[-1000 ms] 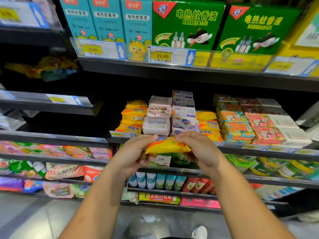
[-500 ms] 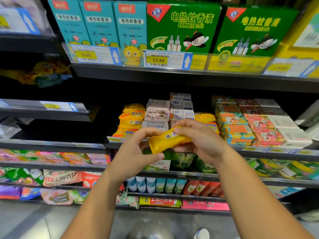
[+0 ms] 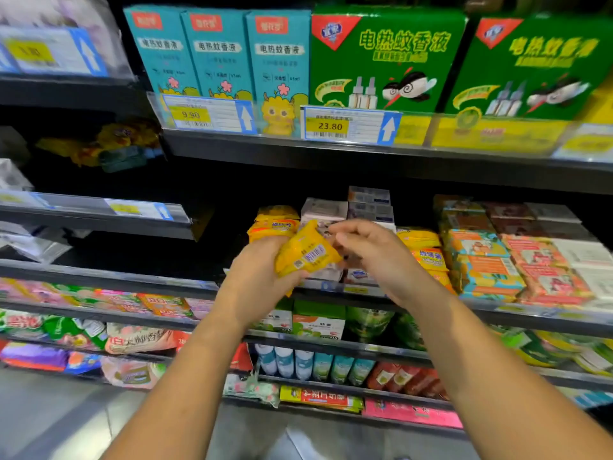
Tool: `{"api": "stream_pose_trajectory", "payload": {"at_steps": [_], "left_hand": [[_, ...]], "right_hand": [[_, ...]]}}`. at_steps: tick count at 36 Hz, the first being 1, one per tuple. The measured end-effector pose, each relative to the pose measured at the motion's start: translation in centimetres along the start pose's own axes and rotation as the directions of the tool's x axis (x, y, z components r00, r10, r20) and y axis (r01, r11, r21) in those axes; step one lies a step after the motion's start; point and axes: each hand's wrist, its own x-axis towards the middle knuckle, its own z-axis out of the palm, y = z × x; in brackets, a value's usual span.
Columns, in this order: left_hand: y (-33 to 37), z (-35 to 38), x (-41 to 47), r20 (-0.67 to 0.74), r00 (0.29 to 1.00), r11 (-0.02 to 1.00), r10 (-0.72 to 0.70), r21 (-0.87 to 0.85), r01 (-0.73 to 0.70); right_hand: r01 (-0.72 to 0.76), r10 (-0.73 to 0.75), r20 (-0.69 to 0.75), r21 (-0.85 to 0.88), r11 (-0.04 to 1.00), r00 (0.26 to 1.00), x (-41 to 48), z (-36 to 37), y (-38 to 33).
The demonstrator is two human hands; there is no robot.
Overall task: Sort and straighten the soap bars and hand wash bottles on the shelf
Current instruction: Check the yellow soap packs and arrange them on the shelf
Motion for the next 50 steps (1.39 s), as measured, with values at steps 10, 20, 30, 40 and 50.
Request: {"api": "stream_pose_trajectory", "payload": {"at_steps": [10, 20, 30, 40, 50], "left_hand": [[-5.6, 0.8, 6.4, -0.191, 0.868, 0.879, -0.458, -0.247, 0.409], [-8.6, 2.9, 12.8, -0.055, 0.868, 0.838, -0.494, -0.297, 0.458], [-9.7, 3.8, 17.2, 0.147, 0.905, 0.903, -0.399, 0.233, 0.361], [-9.4, 6.2, 16.3, 0.072, 0.919, 0.848, -0.388, 0.418, 0.326], [-8.9, 5.5, 15.4, 0.091, 0.94, 0.934, -0.329, 0.18, 0.309]], "right_hand": [[0.082, 0.029, 0.096, -0.948, 0.308, 0.995, 7.0, -1.2, 5.2], [-0.073, 0.279, 0.087, -0.853, 0.517, 0.956, 6.4, -0.8, 5.6], [0.103, -0.033, 0.098, -0.963, 0.247, 0.995, 7.4, -1.0, 6.7], [0.106, 0.0, 0.111, -0.942, 0.317, 0.994, 7.9, -1.4, 6.7], [0.094, 0.043, 0.112, -0.948, 0.305, 0.993, 8.2, -1.6, 6.6]]}}
